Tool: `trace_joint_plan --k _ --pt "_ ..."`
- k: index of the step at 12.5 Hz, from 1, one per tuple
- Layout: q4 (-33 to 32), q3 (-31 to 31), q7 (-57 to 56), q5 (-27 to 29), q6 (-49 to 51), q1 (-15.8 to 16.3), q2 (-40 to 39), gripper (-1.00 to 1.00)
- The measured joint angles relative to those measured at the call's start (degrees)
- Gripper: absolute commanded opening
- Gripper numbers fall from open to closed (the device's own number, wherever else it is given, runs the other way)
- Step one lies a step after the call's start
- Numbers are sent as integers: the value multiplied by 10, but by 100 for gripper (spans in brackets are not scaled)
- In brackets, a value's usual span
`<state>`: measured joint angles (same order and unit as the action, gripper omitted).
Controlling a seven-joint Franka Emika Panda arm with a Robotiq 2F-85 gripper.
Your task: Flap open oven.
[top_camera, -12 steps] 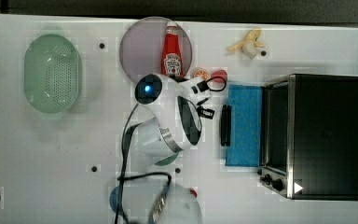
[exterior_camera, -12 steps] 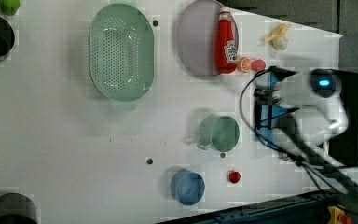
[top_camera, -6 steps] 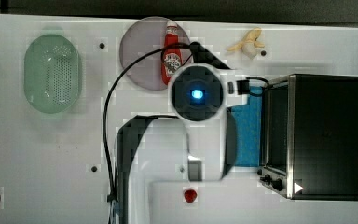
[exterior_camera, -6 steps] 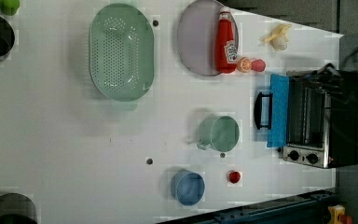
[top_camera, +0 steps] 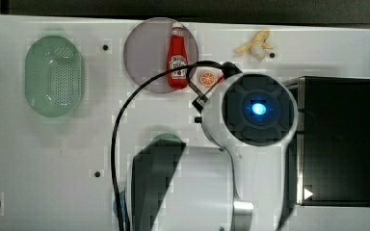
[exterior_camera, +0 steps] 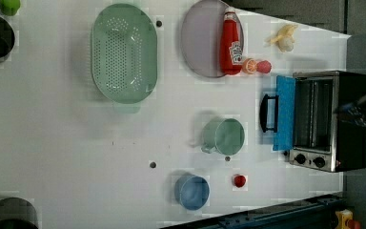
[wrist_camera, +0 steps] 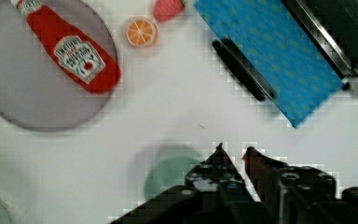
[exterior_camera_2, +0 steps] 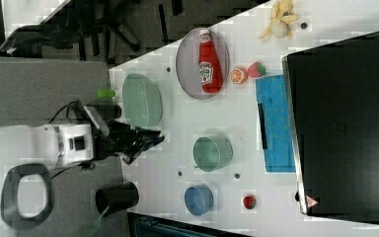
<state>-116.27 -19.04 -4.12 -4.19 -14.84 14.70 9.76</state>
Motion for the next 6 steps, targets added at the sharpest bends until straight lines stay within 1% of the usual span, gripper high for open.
trace_joint_plan --k 2,6 --pt "20 -2 21 4 59 0 16 -65" --pt "39 3 50 3 68 -2 25 -65"
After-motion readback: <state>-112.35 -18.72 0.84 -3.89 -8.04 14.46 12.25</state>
